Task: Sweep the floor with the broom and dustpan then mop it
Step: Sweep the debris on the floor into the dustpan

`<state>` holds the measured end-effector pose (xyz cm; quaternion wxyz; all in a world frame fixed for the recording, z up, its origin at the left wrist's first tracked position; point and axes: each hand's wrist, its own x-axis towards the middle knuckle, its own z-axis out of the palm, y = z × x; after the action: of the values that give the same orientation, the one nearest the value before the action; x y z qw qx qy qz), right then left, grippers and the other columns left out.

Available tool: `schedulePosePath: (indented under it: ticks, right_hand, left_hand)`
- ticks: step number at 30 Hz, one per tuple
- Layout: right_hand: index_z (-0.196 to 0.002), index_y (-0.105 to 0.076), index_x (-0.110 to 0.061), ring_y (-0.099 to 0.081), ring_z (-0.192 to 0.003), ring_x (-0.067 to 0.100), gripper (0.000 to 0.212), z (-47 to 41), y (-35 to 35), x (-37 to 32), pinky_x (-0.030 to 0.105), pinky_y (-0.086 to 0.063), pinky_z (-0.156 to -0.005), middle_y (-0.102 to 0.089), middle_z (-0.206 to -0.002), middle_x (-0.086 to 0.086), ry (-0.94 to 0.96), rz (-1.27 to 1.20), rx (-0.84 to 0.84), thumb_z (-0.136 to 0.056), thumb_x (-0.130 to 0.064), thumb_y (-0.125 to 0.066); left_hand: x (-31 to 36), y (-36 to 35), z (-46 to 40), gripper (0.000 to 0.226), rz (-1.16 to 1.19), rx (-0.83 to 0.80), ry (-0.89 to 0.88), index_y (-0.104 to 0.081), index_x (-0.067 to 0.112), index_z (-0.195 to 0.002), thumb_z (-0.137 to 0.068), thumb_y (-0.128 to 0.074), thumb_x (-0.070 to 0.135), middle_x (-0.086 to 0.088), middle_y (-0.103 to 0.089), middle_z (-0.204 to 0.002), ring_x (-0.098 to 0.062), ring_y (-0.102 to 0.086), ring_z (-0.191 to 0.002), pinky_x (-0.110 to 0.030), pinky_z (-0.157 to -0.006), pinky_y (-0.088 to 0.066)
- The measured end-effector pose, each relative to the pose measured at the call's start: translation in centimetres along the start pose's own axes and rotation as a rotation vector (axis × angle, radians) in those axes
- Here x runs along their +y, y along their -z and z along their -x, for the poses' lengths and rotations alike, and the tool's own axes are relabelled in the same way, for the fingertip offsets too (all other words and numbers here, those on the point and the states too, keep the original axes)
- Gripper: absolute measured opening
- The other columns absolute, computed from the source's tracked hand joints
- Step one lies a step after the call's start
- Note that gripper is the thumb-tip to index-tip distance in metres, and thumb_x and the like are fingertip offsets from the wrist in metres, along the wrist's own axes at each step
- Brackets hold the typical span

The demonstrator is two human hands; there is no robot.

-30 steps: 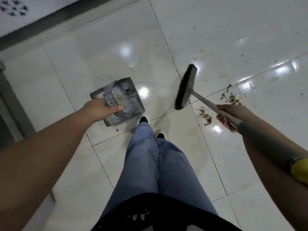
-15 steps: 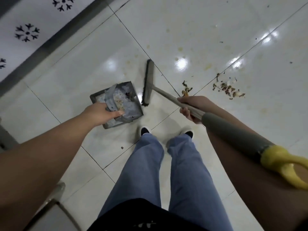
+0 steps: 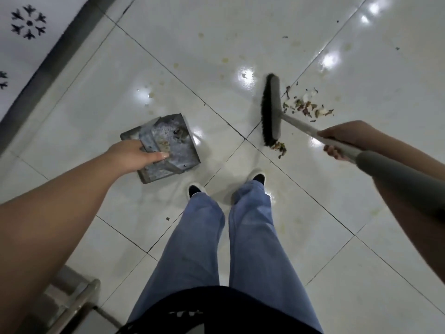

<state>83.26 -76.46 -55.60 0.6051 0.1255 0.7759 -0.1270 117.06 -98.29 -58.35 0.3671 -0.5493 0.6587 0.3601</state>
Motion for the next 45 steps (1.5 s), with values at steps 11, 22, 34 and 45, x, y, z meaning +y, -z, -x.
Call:
schedulePosePath:
  ticks: [11,22,34,45]
  right_hand:
    - [-0.126,-0.049,-0.002,-0.039,-0.024,0.005,0.031,1.7,3.1,2.0,0.01,-0.035,-0.03,-0.044,-0.059,0.008,0.152,0.017,-0.125,-0.098,-0.016,-0.045]
    - [-0.112,-0.05,-0.001,-0.042,-0.023,0.007,0.024,-1.1,9.0,1.4,0.011,-0.037,-0.032,-0.048,-0.061,0.01,0.098,0.204,-0.056,-0.098,-0.02,-0.046]
    - [-0.113,-0.063,-0.004,-0.041,-0.023,0.012,0.024,3.0,12.9,9.3,0.014,-0.037,-0.031,-0.049,-0.054,0.014,0.166,0.224,-0.033,-0.091,-0.013,-0.059]
    - [-0.122,-0.057,0.007,-0.049,-0.031,0.02,0.036,-1.4,15.7,8.7,0.017,-0.043,-0.03,-0.055,-0.048,0.015,0.182,0.469,0.025,-0.092,-0.013,-0.057]
  left_hand:
    - [10.8,-1.3,-0.7,0.066,-0.102,-0.026,-0.103,-0.061,0.011,-0.117,-0.075,-0.061,0.063,-0.01,-0.063,-0.114,-0.029,-0.06,-0.103,-0.033,-0.091,-0.048]
    - [18.3,-1.9,-0.7,0.072,-0.212,0.022,-0.126,-0.056,0.001,-0.118,-0.079,-0.056,0.062,-0.017,-0.06,-0.12,-0.031,-0.059,-0.108,-0.03,-0.078,-0.04]
    - [23.1,-2.6,0.7,0.072,-0.338,0.021,-0.183,-0.057,0.004,-0.119,-0.077,-0.058,0.063,-0.017,-0.06,-0.123,-0.031,-0.058,-0.11,-0.034,-0.091,-0.047]
    - [26.2,-5.4,0.9,0.08,-0.409,0.004,-0.177,-0.054,0.003,-0.124,-0.076,-0.055,0.067,-0.017,-0.058,-0.126,-0.032,-0.057,-0.113,-0.04,-0.097,-0.046]
